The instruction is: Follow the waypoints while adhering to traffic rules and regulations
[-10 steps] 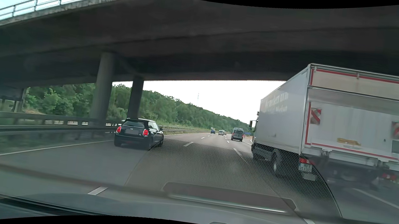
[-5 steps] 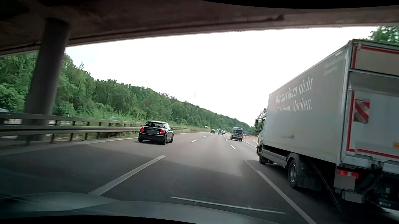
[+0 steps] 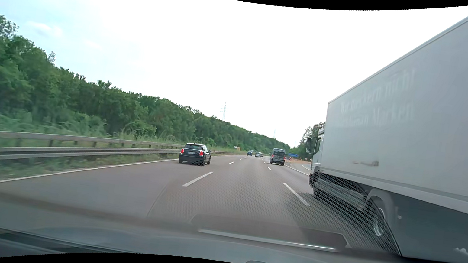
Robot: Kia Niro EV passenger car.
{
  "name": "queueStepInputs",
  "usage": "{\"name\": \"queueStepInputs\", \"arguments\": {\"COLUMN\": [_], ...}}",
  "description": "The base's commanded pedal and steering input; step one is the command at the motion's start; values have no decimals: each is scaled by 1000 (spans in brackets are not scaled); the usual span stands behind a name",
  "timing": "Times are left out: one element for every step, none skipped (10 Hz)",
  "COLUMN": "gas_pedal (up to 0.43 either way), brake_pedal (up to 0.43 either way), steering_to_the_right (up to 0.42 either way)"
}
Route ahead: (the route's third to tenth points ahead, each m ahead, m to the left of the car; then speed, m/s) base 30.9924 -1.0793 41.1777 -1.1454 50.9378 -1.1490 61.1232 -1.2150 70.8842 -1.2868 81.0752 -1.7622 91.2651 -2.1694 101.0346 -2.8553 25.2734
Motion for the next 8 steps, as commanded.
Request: {"name": "queueStepInputs", "arguments": {"gas_pedal": [280,280,280,280,280,280,280,280], "brake_pedal": [0,0,0,0,0,0,0,0], "steering_to_the_right": [1,1,1,1,1,1,0,1]}}
